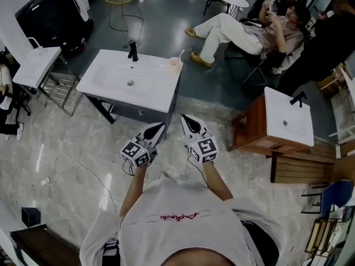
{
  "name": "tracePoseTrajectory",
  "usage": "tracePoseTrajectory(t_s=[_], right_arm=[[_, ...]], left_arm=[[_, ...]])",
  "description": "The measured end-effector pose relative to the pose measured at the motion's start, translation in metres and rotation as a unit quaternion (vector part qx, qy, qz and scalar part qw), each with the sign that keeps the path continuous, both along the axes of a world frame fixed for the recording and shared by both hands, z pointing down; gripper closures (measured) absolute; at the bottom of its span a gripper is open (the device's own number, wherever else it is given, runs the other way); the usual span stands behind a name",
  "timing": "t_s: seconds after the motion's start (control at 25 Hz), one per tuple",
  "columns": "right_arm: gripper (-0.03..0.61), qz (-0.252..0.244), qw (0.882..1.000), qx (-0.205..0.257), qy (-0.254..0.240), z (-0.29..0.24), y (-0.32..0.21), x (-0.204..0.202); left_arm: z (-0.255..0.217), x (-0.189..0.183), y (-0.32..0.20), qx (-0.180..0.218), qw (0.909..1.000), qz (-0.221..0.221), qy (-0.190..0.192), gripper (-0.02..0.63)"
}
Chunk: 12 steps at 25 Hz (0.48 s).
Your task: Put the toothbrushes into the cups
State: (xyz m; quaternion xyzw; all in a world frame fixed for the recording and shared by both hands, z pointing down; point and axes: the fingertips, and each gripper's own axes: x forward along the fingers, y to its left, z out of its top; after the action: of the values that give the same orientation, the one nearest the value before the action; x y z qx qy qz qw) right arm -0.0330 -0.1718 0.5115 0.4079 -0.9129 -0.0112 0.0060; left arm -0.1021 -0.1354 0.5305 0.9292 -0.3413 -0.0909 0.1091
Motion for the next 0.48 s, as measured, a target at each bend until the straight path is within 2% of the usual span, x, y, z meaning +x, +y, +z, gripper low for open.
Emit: tracePoseTrajectory(t_s=[0.16, 0.48], right_arm=[[0.545, -0.002, 1.000, -0.002, -0.001, 0.001, 0.020, 0.017], [0.545, 0.004, 1.000, -0.010, -0.003, 0.003, 0.062, 0.078]], left_arm=[[0.001, 0.018, 0.016, -0.003, 1.0000, -0.001, -0.002, 0.600], [-0.005, 0.074, 0.052, 0.001, 1.0000, 0.006, -0.008, 0.600]])
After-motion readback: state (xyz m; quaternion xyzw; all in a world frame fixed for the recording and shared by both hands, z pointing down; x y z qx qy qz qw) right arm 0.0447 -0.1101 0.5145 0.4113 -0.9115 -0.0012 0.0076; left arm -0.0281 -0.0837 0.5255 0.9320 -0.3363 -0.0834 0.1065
